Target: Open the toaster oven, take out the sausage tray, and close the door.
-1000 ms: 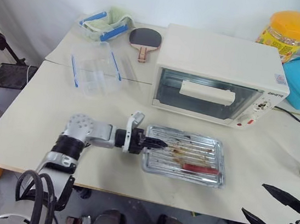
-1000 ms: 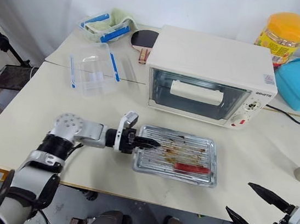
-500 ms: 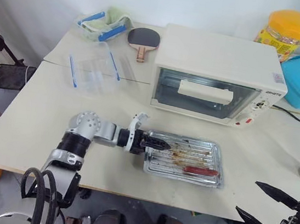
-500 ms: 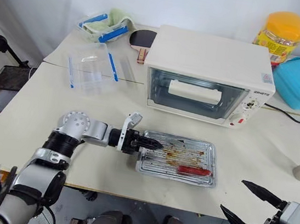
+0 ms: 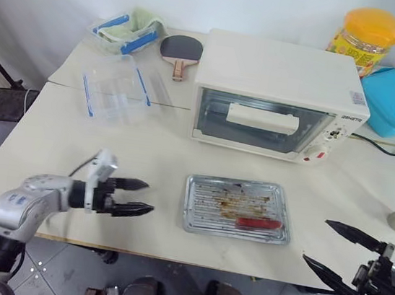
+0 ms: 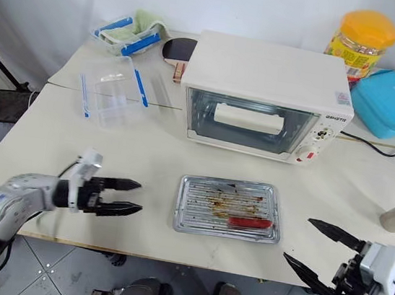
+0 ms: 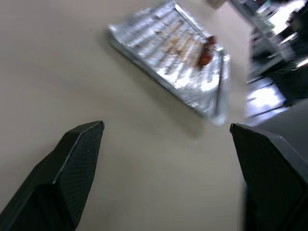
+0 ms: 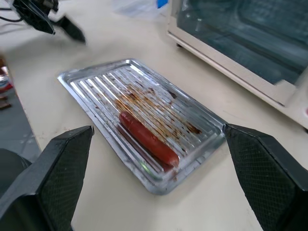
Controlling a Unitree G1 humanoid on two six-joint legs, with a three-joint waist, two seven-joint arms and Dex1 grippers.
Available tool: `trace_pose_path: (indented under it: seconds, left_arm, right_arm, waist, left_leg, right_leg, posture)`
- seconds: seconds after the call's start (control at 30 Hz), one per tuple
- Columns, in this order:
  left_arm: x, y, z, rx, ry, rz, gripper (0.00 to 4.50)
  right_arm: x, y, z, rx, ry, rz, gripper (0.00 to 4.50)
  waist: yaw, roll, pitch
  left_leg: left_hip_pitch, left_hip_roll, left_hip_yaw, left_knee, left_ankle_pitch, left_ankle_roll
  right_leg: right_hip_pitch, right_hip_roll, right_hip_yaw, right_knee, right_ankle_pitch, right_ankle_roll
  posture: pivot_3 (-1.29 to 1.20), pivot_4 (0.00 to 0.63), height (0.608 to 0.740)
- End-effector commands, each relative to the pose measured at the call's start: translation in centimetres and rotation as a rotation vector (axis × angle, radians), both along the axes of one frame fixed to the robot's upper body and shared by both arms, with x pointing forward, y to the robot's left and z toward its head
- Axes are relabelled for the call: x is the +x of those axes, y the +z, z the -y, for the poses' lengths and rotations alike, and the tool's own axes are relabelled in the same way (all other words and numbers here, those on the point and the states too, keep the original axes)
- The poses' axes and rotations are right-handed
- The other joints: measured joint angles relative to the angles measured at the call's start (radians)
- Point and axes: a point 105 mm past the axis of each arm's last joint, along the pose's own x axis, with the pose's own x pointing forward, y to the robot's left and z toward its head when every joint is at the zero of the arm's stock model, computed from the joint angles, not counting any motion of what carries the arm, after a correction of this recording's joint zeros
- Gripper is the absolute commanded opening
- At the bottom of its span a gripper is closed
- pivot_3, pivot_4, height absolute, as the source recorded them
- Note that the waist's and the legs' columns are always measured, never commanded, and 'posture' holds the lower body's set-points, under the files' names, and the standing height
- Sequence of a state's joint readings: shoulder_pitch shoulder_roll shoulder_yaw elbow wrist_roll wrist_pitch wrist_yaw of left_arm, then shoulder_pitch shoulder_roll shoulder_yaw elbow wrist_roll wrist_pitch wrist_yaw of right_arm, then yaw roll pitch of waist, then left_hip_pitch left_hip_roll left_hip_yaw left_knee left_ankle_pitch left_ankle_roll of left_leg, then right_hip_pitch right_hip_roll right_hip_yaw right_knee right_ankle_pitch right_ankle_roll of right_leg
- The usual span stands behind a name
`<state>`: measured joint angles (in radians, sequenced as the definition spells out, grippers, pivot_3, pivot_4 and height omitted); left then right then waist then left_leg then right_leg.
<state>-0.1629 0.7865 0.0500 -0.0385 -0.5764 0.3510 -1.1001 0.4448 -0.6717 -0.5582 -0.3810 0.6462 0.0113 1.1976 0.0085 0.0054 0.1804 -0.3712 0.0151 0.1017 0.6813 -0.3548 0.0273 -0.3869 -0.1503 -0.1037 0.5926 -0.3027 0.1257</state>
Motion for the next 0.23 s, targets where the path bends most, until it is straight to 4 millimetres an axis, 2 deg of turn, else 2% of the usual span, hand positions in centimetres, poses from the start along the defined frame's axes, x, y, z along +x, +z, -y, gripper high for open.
trace_pose_path:
  seconds: [0.03, 0.1, 0.23]
  left_arm:
    - [-0.4, 0.8, -1.4, 0.135, -0.07, 0.256, 4.45]
    - [-0.4, 0.6, -2.4, 0.173, -0.06, 0.298, 4.45]
    - [-0.4, 0.6, -2.8, 0.156, -0.05, 0.317, 4.45]
  right_arm:
    - [0.1, 0.6, 0.0, -0.01, 0.046, 0.003, 4.5]
    - [0.3, 0.7, -0.2, -0.025, 0.086, -0.008, 4.5]
    - [0.8, 0.7, 0.0, -0.034, 0.105, -0.008, 4.5]
  waist:
    - [0.009, 0.0, 0.0]
    - [0.014, 0.0, 0.0]
    - [0.016, 0.0, 0.0]
  left_leg:
    - [0.0, 0.0, 0.0, 0.0, 0.0, 0.001]
    - [0.0, 0.0, 0.001, 0.0, 0.0, 0.004]
    - [0.0, 0.0, 0.004, 0.0, 0.0, 0.01]
  right_leg:
    - [0.0, 0.0, 0.0, 0.0, 0.0, 0.0]
    - [0.0, 0.0, -0.001, 0.0, 0.0, 0.0]
    - [-0.002, 0.001, -0.004, 0.003, 0.001, 0.001]
  posture:
    - [0.0, 0.15, 0.74]
    - [0.0, 0.15, 0.74]
    - [0.0, 0.15, 0.74]
